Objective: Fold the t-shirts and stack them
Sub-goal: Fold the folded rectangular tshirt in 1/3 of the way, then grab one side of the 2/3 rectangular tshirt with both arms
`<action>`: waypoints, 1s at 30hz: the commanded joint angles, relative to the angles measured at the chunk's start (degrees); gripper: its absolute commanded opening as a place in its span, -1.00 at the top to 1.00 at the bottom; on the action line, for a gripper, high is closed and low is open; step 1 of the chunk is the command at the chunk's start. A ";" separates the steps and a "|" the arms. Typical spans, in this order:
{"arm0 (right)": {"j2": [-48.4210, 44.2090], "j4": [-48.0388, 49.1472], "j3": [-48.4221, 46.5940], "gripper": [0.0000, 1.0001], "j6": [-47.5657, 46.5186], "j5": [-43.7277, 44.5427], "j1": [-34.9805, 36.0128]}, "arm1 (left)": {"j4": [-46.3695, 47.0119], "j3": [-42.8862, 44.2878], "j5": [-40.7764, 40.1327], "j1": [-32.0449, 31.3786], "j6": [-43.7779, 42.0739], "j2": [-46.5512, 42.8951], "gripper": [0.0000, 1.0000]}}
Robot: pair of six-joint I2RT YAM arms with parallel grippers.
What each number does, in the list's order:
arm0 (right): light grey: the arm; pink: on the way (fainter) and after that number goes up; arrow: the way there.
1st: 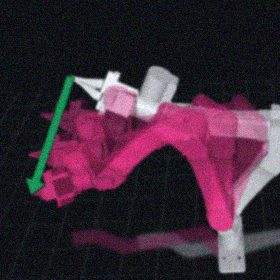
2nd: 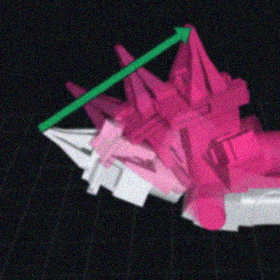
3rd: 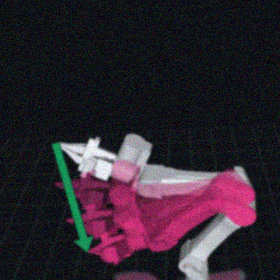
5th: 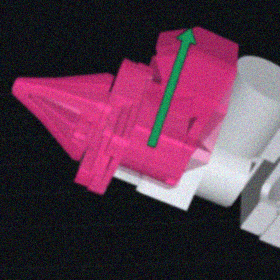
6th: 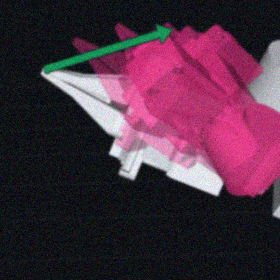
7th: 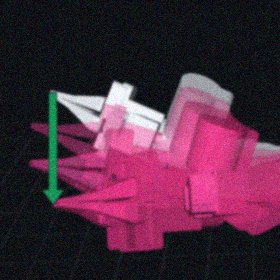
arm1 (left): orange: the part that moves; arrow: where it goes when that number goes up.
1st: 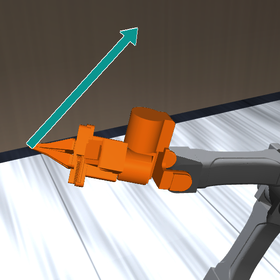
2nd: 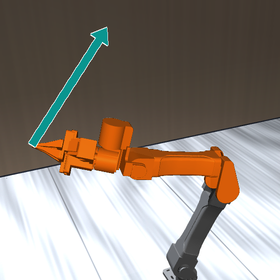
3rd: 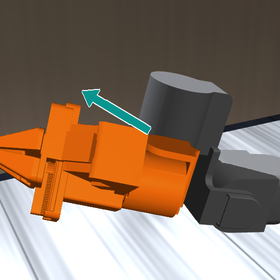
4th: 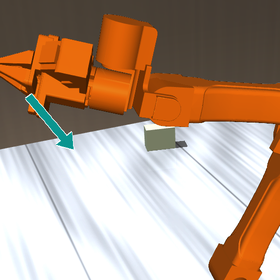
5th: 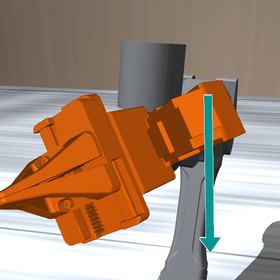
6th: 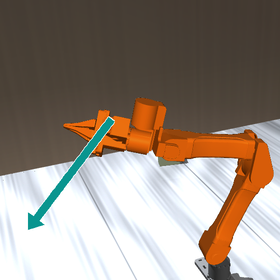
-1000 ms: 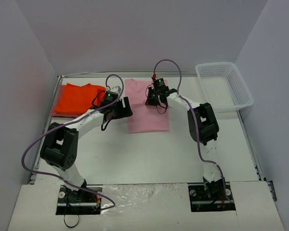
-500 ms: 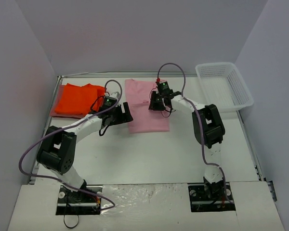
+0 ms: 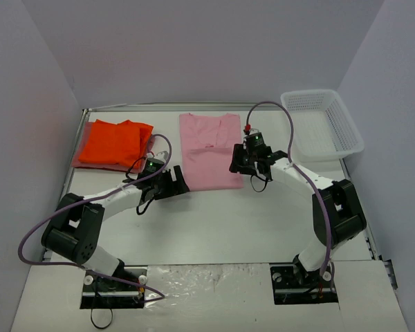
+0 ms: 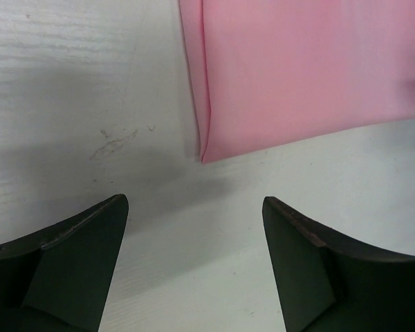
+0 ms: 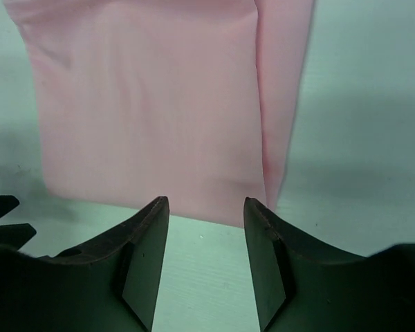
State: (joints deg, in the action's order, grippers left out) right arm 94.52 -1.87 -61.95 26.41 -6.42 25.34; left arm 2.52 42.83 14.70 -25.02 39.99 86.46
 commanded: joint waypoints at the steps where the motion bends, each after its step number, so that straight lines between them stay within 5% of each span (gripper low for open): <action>1: -3.10 1.25 4.55 0.12 1.36 1.67 -0.64 | 5.82 -0.90 1.91 -0.30 1.67 -1.03 -0.55; 12: -5.66 8.89 16.15 0.06 3.38 -1.58 -6.00 | 14.17 -2.22 5.25 0.49 4.13 3.98 -0.56; 23: -1.80 13.64 17.66 0.00 4.43 -5.62 -7.59 | 18.92 -3.80 8.59 0.67 6.42 9.52 -0.55; 30: 0.22 15.67 17.74 0.01 5.14 -6.94 -7.59 | 19.63 -4.33 9.30 0.84 6.33 10.57 -0.36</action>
State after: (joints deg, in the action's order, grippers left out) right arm 93.65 12.27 -44.51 30.72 -12.43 17.82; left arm 25.50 39.70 23.77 -24.43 46.41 95.39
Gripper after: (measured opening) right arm 0.496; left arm 0.688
